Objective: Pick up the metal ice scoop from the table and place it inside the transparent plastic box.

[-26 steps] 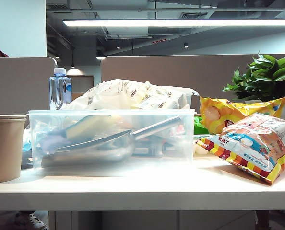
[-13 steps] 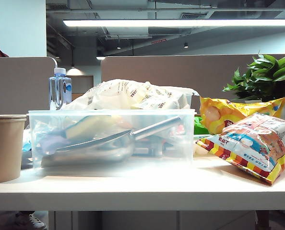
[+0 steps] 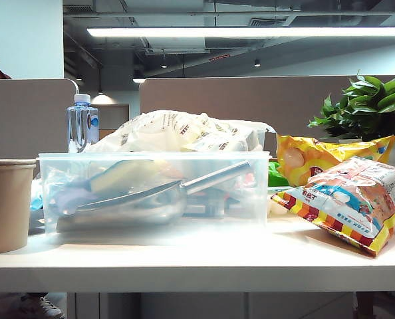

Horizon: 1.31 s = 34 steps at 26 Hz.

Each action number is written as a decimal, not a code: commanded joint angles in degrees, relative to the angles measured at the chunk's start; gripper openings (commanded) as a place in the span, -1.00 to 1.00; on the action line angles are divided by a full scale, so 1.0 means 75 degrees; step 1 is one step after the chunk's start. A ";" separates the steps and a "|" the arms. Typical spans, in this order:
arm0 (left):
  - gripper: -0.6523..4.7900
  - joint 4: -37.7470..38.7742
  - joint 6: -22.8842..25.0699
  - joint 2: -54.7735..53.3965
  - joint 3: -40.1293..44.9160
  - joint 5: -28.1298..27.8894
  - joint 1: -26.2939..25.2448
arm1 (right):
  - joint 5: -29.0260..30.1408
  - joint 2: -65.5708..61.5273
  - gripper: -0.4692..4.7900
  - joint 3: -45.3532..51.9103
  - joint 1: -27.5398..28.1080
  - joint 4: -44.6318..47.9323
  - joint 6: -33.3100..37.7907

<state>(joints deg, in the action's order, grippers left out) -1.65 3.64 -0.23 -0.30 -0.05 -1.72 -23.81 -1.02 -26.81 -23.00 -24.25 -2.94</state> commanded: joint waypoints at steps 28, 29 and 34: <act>-0.78 -0.0076 0.0032 -0.0009 -0.0012 0.0035 0.0003 | 0.3244 0.0114 -0.77 0.3518 0.3244 0.3343 0.0624; -0.78 -0.0076 0.0032 -0.0009 -0.0012 0.0035 0.0003 | 0.3115 0.0114 -0.77 0.3518 0.3188 0.3351 0.0624; -0.78 -0.0076 0.0032 -0.0009 -0.0012 0.0035 0.0003 | 0.2967 0.0114 -0.77 0.3518 0.2999 0.3512 0.0624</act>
<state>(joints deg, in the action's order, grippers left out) -1.65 3.64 -0.21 -0.30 -0.03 -1.72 -1.21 -0.19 -0.32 -0.25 0.08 1.61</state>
